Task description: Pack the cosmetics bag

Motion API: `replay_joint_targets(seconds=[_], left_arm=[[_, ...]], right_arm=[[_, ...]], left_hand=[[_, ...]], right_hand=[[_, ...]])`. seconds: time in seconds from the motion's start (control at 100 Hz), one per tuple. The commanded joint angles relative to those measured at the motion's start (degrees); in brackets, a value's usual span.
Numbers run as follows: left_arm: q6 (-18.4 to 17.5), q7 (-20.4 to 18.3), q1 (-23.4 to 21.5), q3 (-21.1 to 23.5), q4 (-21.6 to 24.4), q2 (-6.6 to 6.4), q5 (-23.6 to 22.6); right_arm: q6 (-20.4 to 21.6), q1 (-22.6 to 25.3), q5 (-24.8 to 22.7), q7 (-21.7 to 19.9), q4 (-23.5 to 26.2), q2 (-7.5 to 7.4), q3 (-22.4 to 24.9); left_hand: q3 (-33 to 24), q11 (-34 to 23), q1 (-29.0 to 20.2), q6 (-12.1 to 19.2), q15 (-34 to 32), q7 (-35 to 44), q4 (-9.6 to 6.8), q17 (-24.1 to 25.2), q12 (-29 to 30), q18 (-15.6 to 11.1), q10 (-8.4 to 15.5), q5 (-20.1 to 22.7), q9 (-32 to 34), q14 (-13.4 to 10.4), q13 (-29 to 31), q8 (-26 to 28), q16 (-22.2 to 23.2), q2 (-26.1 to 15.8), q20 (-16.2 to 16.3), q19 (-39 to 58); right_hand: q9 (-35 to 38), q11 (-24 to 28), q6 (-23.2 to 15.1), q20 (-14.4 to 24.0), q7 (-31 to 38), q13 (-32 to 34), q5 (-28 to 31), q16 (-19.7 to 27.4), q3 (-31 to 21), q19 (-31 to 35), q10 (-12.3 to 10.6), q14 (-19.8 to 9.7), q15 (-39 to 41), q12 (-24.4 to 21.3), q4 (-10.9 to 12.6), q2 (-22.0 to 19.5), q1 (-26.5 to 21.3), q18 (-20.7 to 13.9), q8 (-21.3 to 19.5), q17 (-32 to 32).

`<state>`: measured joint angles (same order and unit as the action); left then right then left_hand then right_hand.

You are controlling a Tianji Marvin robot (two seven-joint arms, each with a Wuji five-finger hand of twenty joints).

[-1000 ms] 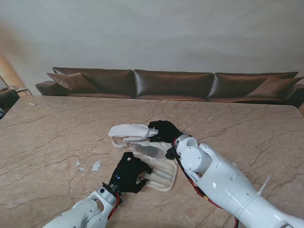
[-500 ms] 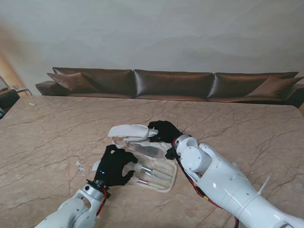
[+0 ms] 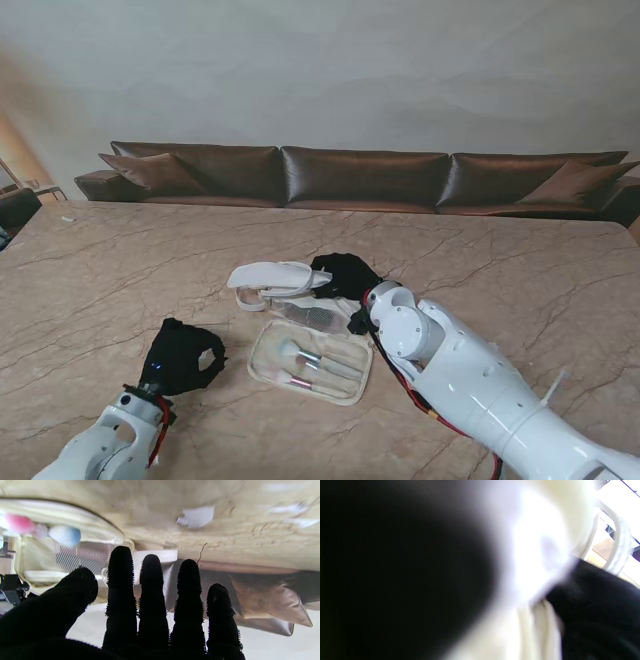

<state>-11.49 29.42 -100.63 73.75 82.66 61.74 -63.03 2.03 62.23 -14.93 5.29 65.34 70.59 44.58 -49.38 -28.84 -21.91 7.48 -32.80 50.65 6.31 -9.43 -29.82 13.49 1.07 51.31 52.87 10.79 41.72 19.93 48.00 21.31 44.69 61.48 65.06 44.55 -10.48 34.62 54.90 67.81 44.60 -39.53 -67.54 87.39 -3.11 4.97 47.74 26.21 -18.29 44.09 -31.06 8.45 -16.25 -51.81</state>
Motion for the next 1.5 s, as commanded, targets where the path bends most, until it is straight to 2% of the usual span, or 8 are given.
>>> replay_joint_targets(seconds=[0.0, 0.19, 0.61, 0.78, 0.9, 1.08, 1.26, 1.49], left_arm=[[-0.6, -2.0, -1.8, 0.2, -0.6, -0.71, -0.7], [-3.8, -7.2, -2.9, -0.1, -0.6, -1.52, -0.9], [-6.6, -21.6, -1.9, -3.3, 0.4, -2.54, 3.0], [-7.1, -25.2, -0.8, -5.2, -0.5, -2.91, 4.7], [-6.4, -22.7, 0.5, -7.2, -2.8, -2.56, 5.9], [-3.4, -10.9, 2.6, -10.6, -6.1, -1.47, 4.9], [0.1, 2.5, 7.1, -16.1, -11.8, 1.00, 7.5], [4.2, 15.4, 12.8, -22.5, -18.5, 5.24, 13.3]], right_arm=[[-0.2, 0.6, 0.2, -0.6, -0.8, 0.80, -0.9], [-0.1, 0.0, 0.4, -0.4, -1.4, 1.09, -1.5], [0.2, 0.0, 0.4, -0.5, -1.5, 0.98, -1.1], [0.5, 0.0, 0.9, -0.4, -1.9, 1.13, -1.2], [1.0, -0.2, 1.2, -0.5, -2.4, 1.25, -1.5], [1.1, -0.2, 1.5, -0.8, -2.4, 1.24, -1.4], [0.9, -0.1, 1.7, -1.0, -2.2, 1.13, -1.1], [0.9, -0.1, 1.7, -1.2, -2.1, 1.07, -1.2]], left_hand=[[0.9, 1.1, 1.3, -0.5, 1.0, -3.4, -2.08, 1.6, -0.8, 0.5, 0.1, 1.4, -1.7, 0.7, -2.7, -2.6, 0.3, -3.4, 0.7, 0.2], [6.3, 9.3, 2.5, -5.6, 8.0, -17.6, -5.22, 4.6, 7.2, -2.5, 0.2, -1.2, -8.2, -1.0, -7.9, -2.8, -5.4, -13.2, 0.0, -5.2], [28.7, 14.9, -1.7, -11.3, 19.5, -33.9, -4.67, 13.4, 16.8, -10.4, -2.2, -9.6, -21.6, -5.8, -21.9, -7.8, -19.7, -28.6, -6.2, -26.5], [38.5, 17.3, -9.3, -9.4, 22.7, -37.7, -4.39, 14.7, 18.3, -11.4, 2.1, -18.4, -31.2, -7.2, -28.5, -9.3, -20.8, -31.4, 3.8, -41.4], [32.5, 17.5, -10.3, -4.5, 23.3, -38.4, -4.11, 14.9, 18.7, -11.6, 1.9, -24.3, -34.9, -6.7, -30.5, -9.8, -19.8, -29.1, 8.7, -43.8], [11.1, 14.8, -8.0, -0.4, 19.0, -35.4, -4.14, 14.0, 16.9, -9.2, -1.5, -25.6, -29.6, -3.6, -25.2, -8.3, -15.0, -18.7, 12.2, -33.9], [2.6, 10.5, -9.1, 1.5, 12.7, -30.0, -2.79, 13.5, 12.5, -5.4, -2.5, -20.5, -21.7, -1.0, -19.2, -5.4, -11.4, -11.5, 3.6, -16.0], [-3.8, 6.4, -5.1, 0.7, 7.0, -23.1, -2.00, 10.5, 8.6, -2.4, -1.9, -15.0, -15.4, -0.1, -13.8, -2.0, -8.7, -2.9, 0.9, -7.8]], right_hand=[[2.2, 1.7, -7.2, -0.3, 4.2, 5.3, 1.8, -0.5, -3.2, 3.5, -1.0, -2.8, 4.2, -0.5, 0.8, -3.3, -4.5, -0.9, 0.3, -2.7], [2.1, 1.7, -7.2, -0.3, 4.2, 5.3, 1.8, -0.5, -3.3, 3.5, -1.1, -2.9, 4.2, -0.5, 0.8, -3.4, -4.5, -0.9, 0.3, -2.7], [2.1, 1.9, -7.2, -0.3, 4.2, 5.4, 1.7, -0.6, -3.3, 3.7, -0.9, -2.8, 4.5, -0.4, 0.8, -3.4, -4.6, -0.9, 0.3, -2.7], [2.0, 2.0, -7.0, -0.3, 4.2, 5.3, 1.7, -0.6, -3.3, 3.7, -0.9, -2.8, 4.5, -0.4, 0.8, -3.4, -4.7, -0.9, 0.3, -2.7], [2.0, 2.0, -7.0, -0.3, 4.3, 5.3, 1.8, -0.6, -3.3, 3.7, -0.9, -2.8, 4.5, -0.3, 0.8, -3.5, -4.6, -0.9, 0.3, -2.6], [2.1, 2.0, -7.0, -0.3, 4.2, 5.3, 1.8, -0.6, -3.3, 3.7, -0.8, -2.8, 4.5, -0.4, 0.8, -3.5, -4.6, -0.9, 0.3, -2.6], [2.0, 2.0, -7.0, -0.3, 4.2, 5.3, 1.8, -0.6, -3.3, 3.7, -0.8, -2.8, 4.6, -0.4, 0.8, -3.5, -4.7, -0.9, 0.3, -2.6], [2.0, 2.0, -6.9, -0.4, 4.2, 5.3, 1.7, -0.6, -3.3, 3.7, -0.7, -2.8, 4.6, -0.4, 0.8, -3.6, -4.5, -0.9, 0.3, -2.6]])
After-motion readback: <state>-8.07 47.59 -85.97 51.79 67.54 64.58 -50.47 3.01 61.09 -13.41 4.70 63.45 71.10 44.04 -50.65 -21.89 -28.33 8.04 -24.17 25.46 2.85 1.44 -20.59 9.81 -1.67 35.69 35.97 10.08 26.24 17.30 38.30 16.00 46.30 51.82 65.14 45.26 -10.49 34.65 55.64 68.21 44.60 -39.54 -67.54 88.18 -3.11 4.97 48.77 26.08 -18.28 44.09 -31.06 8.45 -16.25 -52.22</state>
